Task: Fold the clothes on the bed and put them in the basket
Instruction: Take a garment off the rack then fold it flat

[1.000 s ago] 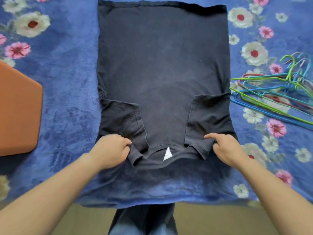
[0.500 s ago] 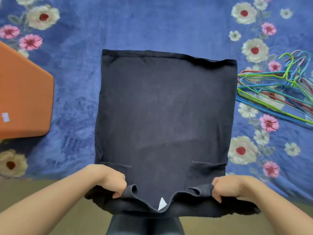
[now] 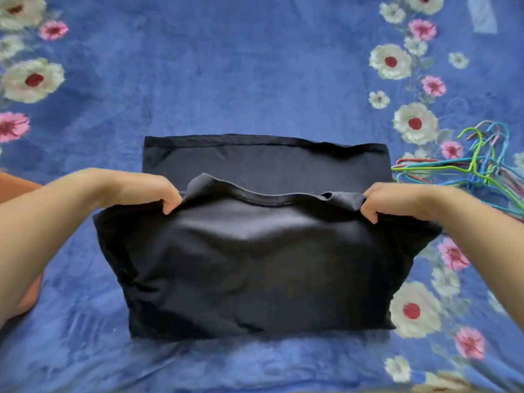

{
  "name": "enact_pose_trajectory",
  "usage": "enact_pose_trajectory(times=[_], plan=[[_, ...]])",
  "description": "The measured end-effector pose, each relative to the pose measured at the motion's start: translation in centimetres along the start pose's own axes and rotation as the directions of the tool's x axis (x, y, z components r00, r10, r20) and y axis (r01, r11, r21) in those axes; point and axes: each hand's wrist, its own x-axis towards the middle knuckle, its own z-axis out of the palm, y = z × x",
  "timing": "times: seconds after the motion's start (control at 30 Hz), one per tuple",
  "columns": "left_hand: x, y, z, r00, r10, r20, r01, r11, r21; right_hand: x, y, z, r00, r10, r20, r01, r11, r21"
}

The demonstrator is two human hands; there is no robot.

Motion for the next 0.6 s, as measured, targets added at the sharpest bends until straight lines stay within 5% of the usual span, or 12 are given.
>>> enact_pose_trajectory(times=[0.17,0.33,0.47,0.6], plan=[[0.9,2.9,-2.3,0.855,0.142,-0.499,-0.094,0.988,0.120,4.5,-1.2,-2.4,0.906,-0.165,-0.389,0.155,0.986,-0.058],[5.6,-0.2,0.5,0.750,0.123,-0.650,-0.067,0.992,0.110,8.1,0.7,0.8,0.868,-0.069,-0.491,-0.066,0.965,-0.254],[6.7,0.1,0.8,0.628,0.196,-0.753,-0.187,0.977,0.098,9.4,1.1,2.0,0.796,-0.071,-0.601,-0.064,0.977,-0.201],[6.8,0.4,0.0,0.583,0.278,-0.763,-0.259,0.954,0.150,10.4,0.7,1.7,0.740,-0.136,-0.658,-0.034,0.971,-0.238]])
